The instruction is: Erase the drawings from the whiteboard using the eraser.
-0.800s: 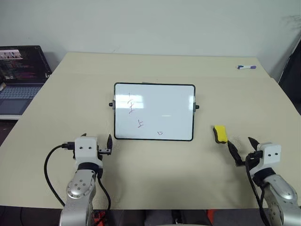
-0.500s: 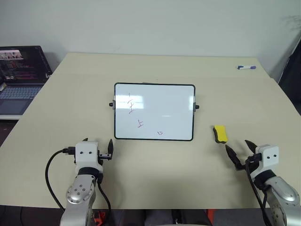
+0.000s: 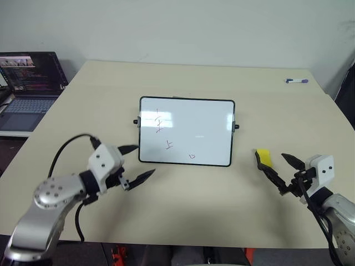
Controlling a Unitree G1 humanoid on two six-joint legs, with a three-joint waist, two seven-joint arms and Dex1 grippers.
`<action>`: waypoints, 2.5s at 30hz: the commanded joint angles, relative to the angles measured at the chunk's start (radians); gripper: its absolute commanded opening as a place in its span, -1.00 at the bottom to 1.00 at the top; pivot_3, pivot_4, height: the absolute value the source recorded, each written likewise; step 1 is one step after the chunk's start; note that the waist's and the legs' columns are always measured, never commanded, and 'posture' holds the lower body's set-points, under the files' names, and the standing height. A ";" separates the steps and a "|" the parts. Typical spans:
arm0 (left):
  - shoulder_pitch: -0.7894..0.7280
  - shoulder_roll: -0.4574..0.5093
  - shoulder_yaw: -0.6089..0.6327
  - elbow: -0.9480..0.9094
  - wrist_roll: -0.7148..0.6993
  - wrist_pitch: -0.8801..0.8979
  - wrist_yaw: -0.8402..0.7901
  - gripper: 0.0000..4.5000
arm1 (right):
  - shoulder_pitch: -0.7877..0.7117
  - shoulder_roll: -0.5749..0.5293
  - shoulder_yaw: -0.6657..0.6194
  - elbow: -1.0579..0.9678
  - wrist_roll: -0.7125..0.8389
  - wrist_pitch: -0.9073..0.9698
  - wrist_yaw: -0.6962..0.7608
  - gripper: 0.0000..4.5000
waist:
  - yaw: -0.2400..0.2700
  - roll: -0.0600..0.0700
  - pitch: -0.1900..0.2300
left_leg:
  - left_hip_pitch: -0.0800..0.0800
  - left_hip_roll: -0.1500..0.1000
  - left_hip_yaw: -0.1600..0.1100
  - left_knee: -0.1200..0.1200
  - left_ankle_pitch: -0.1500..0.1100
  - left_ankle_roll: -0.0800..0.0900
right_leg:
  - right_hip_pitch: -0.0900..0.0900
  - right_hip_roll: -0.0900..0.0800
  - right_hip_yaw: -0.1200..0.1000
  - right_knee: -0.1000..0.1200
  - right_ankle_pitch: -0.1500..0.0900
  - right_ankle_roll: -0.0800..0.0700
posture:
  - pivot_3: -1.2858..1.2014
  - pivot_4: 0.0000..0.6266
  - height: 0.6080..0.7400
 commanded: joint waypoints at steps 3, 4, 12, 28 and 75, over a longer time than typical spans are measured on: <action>-0.305 -0.028 -0.262 0.066 0.011 0.061 -0.161 1.00 | -0.013 0.050 -0.049 -0.120 0.057 0.114 -0.151 0.98 | -0.006 -0.001 0.000 | -0.001 -0.001 -0.001 0.001 0.000 0.000 | 0.000 0.002 0.000 0.000 0.000 0.001 | 0.03 -0.52 1.00; -0.346 -0.033 -0.294 0.081 0.022 0.058 -0.183 1.00 | -0.019 0.060 -0.032 -0.134 0.053 0.138 -0.175 0.98 | -0.008 -0.001 0.000 | -0.001 -0.001 -0.001 0.001 0.000 0.000 | 0.000 0.002 0.000 0.000 0.001 0.001 | 0.03 -0.52 1.00; -0.576 -0.144 -0.462 0.213 0.080 0.011 -0.303 1.00 | -0.238 0.203 0.085 -0.145 -0.001 0.359 -0.463 0.98 | -0.037 0.000 0.000 | -0.001 0.001 0.001 0.001 0.000 0.000 | 0.000 0.005 0.003 0.001 0.001 0.001 | 0.03 -0.52 1.00; -0.647 -0.200 -0.491 0.217 0.121 0.061 -0.316 1.00 | -0.371 0.197 0.134 0.034 -0.102 0.482 -0.469 0.98 | -0.034 0.000 0.001 | -0.004 -0.002 0.000 0.001 0.000 0.000 | -0.003 0.006 0.003 0.000 0.000 0.002 | 0.03 -0.52 1.00; 0.071 0.042 0.108 -0.077 0.132 0.396 0.156 1.00 | -0.675 0.049 0.651 0.124 -0.507 -0.138 0.036 -0.41 | -0.035 -0.002 0.002 | 0.000 0.002 0.000 0.001 0.000 0.000 | -0.003 0.003 0.002 0.001 0.001 0.000 | 0.03 -0.52 1.00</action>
